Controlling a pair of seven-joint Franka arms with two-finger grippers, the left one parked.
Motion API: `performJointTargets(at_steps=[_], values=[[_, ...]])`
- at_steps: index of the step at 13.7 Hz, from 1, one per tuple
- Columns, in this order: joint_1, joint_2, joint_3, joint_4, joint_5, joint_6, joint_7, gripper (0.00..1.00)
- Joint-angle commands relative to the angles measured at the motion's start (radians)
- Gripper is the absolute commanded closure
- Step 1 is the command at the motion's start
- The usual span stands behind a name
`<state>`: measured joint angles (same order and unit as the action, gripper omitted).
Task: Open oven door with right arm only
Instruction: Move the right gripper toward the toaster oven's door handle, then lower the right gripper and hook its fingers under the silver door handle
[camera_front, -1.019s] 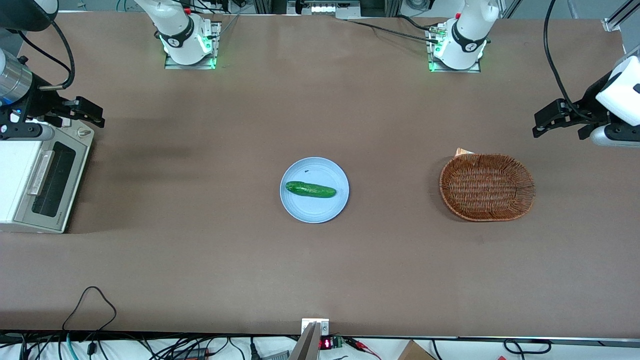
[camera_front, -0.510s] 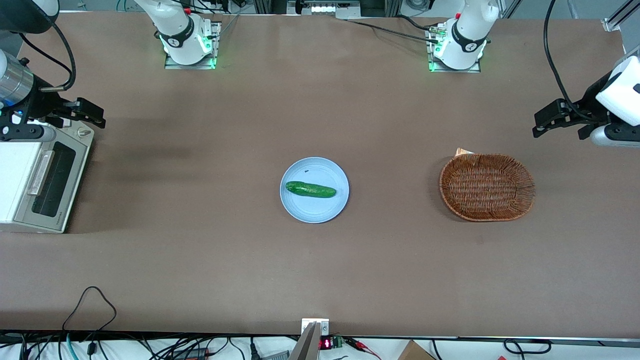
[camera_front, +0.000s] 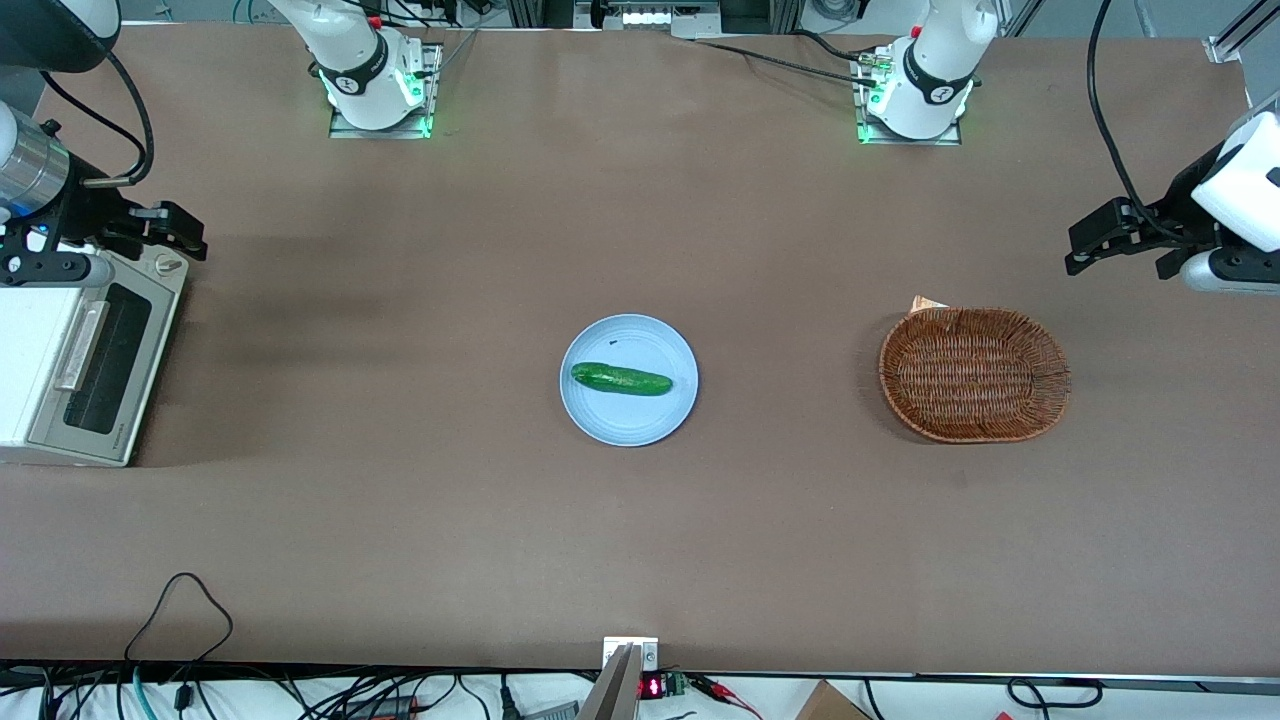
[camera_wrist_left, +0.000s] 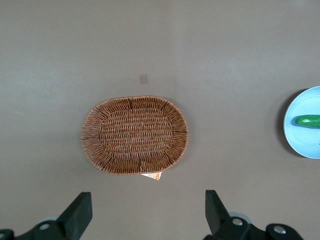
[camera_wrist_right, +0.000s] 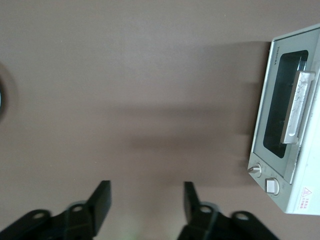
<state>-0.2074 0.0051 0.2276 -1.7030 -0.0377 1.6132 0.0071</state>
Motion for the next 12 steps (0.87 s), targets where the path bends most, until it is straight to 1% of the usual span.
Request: performJointTargets(at_steps=[1, 2, 3, 6, 9, 10, 12], values=[[-0.004, -0.011, 0.003, -0.006, 0.012, -0.001, 0.013, 0.87], [-0.004, -0.011, 0.001, -0.007, 0.013, 0.001, 0.014, 0.96], [-0.004, -0.01, -0.001, -0.007, 0.019, 0.001, 0.014, 1.0], [-0.004, -0.007, -0.001, -0.007, 0.018, 0.001, 0.016, 1.0], [-0.006, 0.021, -0.004, -0.009, -0.014, 0.011, 0.013, 1.0], [-0.006, 0.036, -0.004, -0.009, -0.062, 0.011, 0.013, 1.0], [-0.004, 0.074, -0.005, -0.009, -0.181, 0.011, 0.014, 1.0]])
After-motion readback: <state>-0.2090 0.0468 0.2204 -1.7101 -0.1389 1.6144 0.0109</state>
